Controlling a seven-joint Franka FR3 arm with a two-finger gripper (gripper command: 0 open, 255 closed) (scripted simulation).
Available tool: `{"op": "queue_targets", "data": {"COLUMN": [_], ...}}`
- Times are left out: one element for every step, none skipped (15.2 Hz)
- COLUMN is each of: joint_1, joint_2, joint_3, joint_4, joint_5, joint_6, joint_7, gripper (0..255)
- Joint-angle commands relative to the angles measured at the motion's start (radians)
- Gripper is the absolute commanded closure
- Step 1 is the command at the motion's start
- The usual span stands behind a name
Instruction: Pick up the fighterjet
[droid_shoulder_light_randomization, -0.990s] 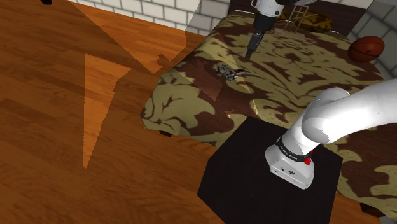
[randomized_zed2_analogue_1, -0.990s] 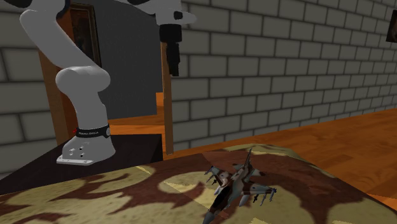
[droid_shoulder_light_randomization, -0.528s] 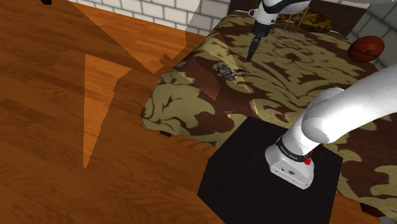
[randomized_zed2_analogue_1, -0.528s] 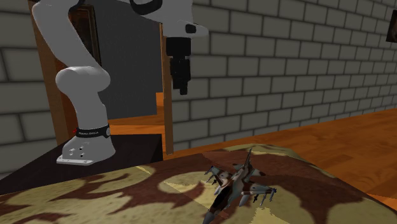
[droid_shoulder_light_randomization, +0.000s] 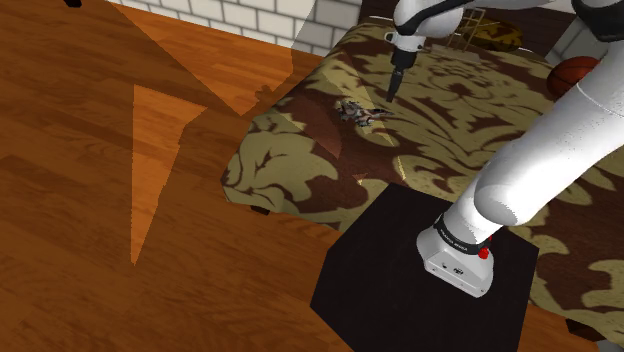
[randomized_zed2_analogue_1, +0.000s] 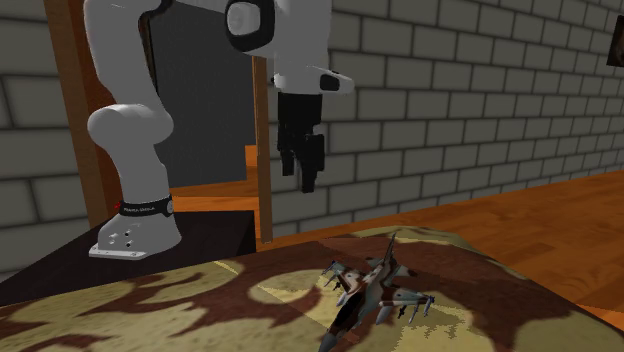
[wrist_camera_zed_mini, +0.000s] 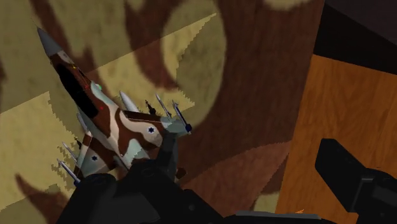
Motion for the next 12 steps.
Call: {"op": "queue_targets", "data": {"joint_1": [-0.005,-0.012,-0.021,-0.034,-0.048,-0.064,-0.082,-0.101,-0.121,-0.142,-0.162,-0.184], "joint_2": [0.098,0.145,0.192,0.24,0.287,0.334,0.381,0.426,0.472,0.517,0.561,0.606], "joint_3": [-0.025,-0.033,-0.038,-0.039,-0.039,-0.036,-0.031,-0.024,-0.015,-0.006,0.003,0.013], "joint_4": [0.064,0.093,0.123,0.154,0.187,0.222,0.258,0.296,0.335,0.376,0.419,0.463], "joint_5": [0.049,0.074,0.1,0.125,0.15,0.173,0.195,0.216,0.234,0.25,0.265,0.278], "joint_6": [0.006,0.009,0.011,0.011,0.009,0.007,0.003,-0.003,-0.009,-0.016,-0.024,-0.034], "joint_7": [-0.089,-0.131,-0.171,-0.211,-0.249,-0.285,-0.319,-0.35,-0.379,-0.406,-0.431,-0.453], "gripper": [0,0,0,0,0,0,0,0,0,0,0,0]}}
